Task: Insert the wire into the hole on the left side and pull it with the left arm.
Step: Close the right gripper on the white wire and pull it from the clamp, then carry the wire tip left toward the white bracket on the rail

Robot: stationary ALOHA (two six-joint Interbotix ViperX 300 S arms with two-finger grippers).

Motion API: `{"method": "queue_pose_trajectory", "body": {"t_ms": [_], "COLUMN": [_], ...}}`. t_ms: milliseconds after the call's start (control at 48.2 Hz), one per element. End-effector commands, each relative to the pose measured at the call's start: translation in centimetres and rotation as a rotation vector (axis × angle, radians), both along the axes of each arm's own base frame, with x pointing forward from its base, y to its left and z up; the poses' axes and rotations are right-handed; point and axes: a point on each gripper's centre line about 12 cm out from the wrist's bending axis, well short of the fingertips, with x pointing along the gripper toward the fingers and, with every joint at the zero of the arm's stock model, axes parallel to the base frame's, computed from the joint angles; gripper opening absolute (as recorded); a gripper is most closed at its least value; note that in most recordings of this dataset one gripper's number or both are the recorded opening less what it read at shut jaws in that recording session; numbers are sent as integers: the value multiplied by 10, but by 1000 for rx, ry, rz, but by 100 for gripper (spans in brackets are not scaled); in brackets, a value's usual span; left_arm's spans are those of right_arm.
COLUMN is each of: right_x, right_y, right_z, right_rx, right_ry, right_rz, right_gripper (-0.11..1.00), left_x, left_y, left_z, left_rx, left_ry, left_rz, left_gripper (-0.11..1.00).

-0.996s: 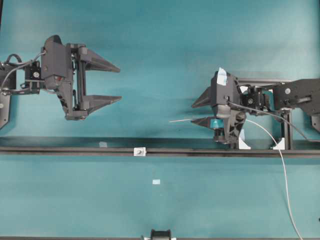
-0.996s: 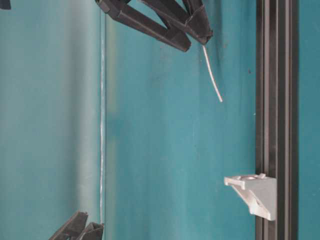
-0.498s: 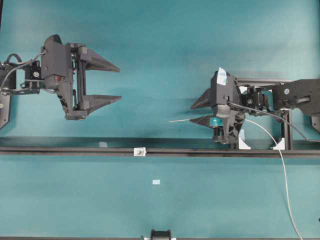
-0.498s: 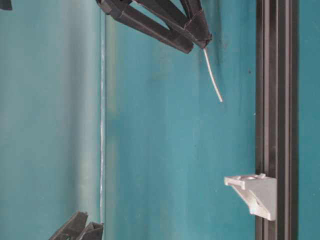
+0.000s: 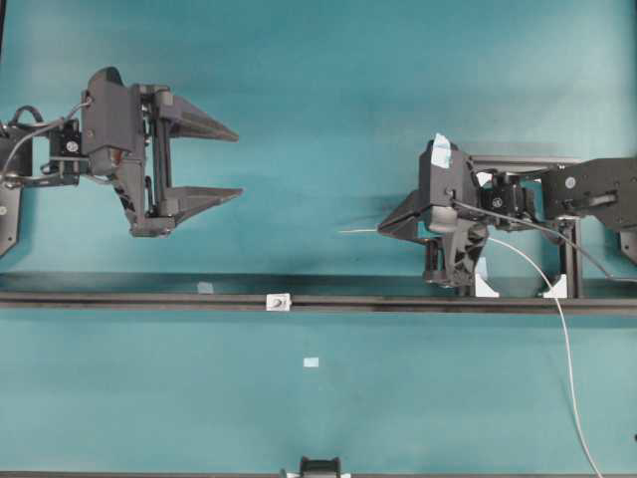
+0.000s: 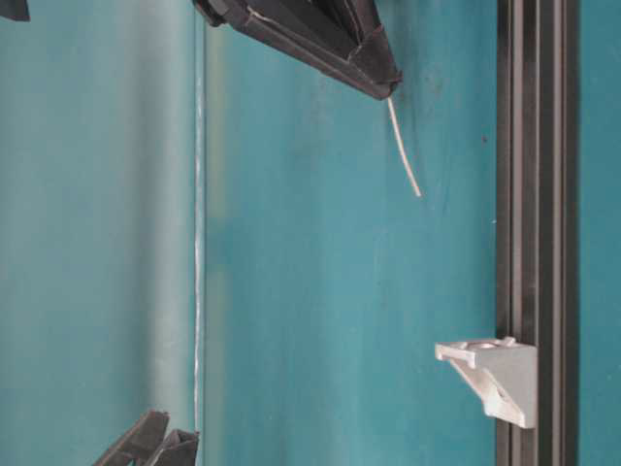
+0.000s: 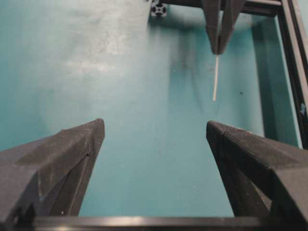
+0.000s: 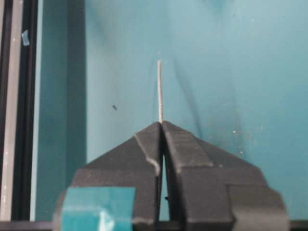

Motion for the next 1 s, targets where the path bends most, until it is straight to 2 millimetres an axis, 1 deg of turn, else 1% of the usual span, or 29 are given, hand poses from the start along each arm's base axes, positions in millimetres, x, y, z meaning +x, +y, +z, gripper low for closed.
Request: {"method": "queue_pose_trajectory", "body": {"t_ms": [0,228,332,519,685,872,976], "right_x": [2,3,3,-2,-12,-21,-27], "right_y": [-1,0,0,0,-1,-2,-4], "right_z": [5,7,14,35,51,76,86], "right_rx": [-9,-12,-11,-11,-10,-6,-6], "right_ry": [-20,-30,-45,-105,-142,-208,-223], "right_rz": [8,15,15,16,15,10,6], "right_gripper": [1,1,1,1,1,1,1], "left_x": [3,2,2,2,2,2,3], "left_y": [3,4,4,4,4,4,4], "left_z": [7,6,6,10,16,17,18], "left_rx": [2,1,1,-1,0,-3,-2], "left_ry": [-28,-26,-23,-37,-54,-59,-62], "left_rz": [11,14,14,14,16,17,17], "left_gripper": [71,71,71,71,70,70,70]}}
